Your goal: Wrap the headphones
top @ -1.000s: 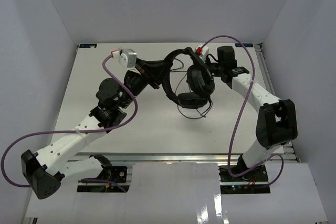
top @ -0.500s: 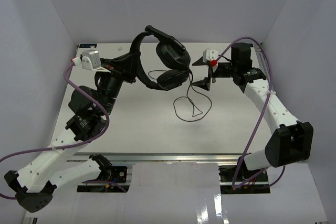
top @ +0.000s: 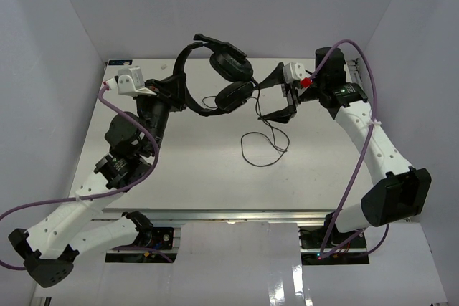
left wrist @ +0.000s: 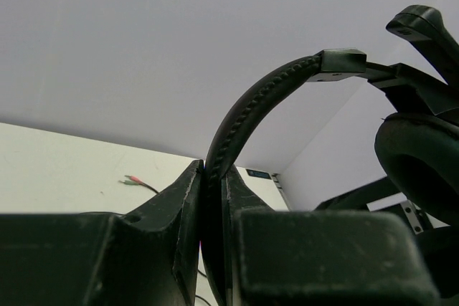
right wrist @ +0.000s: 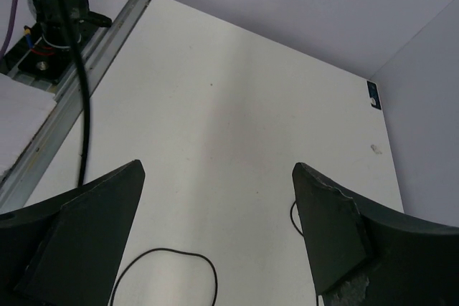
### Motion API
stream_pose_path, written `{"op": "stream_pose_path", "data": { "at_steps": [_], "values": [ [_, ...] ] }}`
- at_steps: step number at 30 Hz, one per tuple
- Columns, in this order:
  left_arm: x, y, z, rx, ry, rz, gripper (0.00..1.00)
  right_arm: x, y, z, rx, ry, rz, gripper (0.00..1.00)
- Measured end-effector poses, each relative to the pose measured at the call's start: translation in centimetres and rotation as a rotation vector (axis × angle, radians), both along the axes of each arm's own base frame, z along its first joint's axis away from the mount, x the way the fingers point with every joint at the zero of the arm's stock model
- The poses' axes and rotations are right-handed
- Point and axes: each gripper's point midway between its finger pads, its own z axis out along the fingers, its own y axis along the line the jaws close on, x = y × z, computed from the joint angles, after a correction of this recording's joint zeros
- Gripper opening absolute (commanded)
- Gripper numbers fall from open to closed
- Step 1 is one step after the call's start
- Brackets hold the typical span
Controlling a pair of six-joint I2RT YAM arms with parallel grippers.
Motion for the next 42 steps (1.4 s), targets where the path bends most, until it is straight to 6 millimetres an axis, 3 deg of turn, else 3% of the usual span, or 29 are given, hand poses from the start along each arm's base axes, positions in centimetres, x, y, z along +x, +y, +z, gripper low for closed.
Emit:
{"op": "stream_pose_path", "data": {
  "at_steps": [7,11,15,18,22,27,31,34,42],
  "values": [
    [0.9,0.3,-1.1,0.061,0.022,0.06,0.0,-2.4,2.1,-0.4,-0.022,0.053,0.068,0.92],
    [1.3,0.4,-1.4,0.08,0.029,0.078,0.0,-2.2,2.9,-1.0,-0.063,0.069,0.018,0.98],
    [1.2,1.0,-1.2,0.075,0.029,0.098,0.0,3.2,2.1,-1.6,-0.129,0.054,-0.319,0.99],
    [0.7,1.8,-0.9,0.064,0.023,0.118,0.0,7.9,-0.5,-1.0,-0.117,0.075,-0.577,0.99],
    [0.1,3.4,-0.6,0.033,0.016,0.161,0.0,10.8,-3.6,-0.2,-0.07,0.151,-0.741,0.98],
    [0.3,4.9,-2.2,0.019,0.05,0.243,0.0,9.2,-2.4,0.5,-0.019,0.25,-0.645,0.93],
    [1.0,4.9,-3.8,0.029,0.083,0.277,0.0,3.8,0.2,-0.1,0.05,0.338,-0.331,0.91],
    [1.4,4.6,-4.3,0.026,0.098,0.283,0.0,0.0,1.4,-2.0,0.059,0.433,-0.147,0.9],
    [1.7,4.2,-4.8,-0.028,0.119,0.277,0.0,-2.1,3.9,-2.3,0.031,0.453,0.017,0.94]
  ]
}}
